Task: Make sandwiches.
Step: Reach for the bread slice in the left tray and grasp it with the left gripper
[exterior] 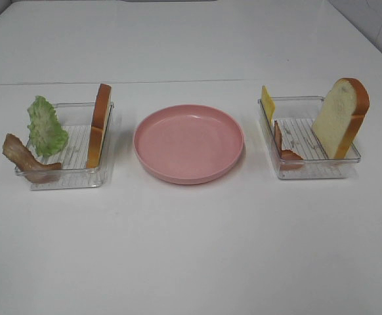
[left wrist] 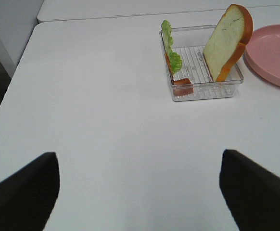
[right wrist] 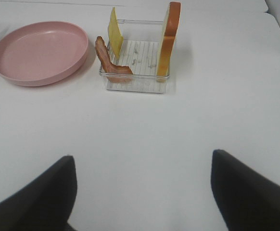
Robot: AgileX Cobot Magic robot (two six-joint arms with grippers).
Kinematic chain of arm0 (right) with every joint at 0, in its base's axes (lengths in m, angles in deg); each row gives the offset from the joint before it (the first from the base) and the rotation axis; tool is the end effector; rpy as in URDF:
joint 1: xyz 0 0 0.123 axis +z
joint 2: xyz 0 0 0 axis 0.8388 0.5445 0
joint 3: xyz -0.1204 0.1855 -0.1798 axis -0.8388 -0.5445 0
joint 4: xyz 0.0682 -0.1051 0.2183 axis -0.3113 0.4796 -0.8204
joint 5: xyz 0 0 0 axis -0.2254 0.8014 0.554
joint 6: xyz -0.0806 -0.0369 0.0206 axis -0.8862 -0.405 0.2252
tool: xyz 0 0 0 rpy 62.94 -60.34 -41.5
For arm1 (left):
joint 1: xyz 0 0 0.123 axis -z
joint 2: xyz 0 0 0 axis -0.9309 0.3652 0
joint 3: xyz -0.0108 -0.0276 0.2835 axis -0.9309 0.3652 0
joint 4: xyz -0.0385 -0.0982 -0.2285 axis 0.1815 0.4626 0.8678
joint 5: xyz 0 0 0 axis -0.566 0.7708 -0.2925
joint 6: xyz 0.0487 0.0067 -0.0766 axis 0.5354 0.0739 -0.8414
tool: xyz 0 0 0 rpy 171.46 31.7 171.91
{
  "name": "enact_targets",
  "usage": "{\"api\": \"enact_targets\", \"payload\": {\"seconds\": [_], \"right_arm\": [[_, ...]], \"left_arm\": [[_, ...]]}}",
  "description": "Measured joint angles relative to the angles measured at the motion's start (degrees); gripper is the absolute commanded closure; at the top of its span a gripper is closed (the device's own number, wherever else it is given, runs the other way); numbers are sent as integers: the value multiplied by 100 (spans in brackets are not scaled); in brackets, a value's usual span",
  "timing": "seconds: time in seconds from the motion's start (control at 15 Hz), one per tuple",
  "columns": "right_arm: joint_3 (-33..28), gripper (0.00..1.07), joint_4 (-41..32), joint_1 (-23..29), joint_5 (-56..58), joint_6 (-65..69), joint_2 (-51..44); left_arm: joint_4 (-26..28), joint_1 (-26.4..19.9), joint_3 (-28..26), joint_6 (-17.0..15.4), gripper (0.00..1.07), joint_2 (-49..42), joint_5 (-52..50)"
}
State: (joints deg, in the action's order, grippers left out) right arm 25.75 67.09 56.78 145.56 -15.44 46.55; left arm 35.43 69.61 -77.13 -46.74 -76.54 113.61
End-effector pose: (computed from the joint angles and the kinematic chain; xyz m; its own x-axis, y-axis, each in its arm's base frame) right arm -0.0075 0.0120 0.2786 -0.4442 -0.0596 -0.8939 -0.1408 0.9900 0.0040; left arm -0.0053 0.0009 0.2775 -0.4464 0.0054 -0.8948 0.0082 1.0000 0.0020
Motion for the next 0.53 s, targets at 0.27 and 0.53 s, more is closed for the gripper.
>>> {"api": "enact_targets", "payload": {"seconds": [0.27,0.53], "right_arm": [[0,33,0,0,0,0,0],[0,33,0,0,0,0,0]], "left_arm": [[0,0,0,0,21,0,0],[0,0,0,0,21,0,0]]}}
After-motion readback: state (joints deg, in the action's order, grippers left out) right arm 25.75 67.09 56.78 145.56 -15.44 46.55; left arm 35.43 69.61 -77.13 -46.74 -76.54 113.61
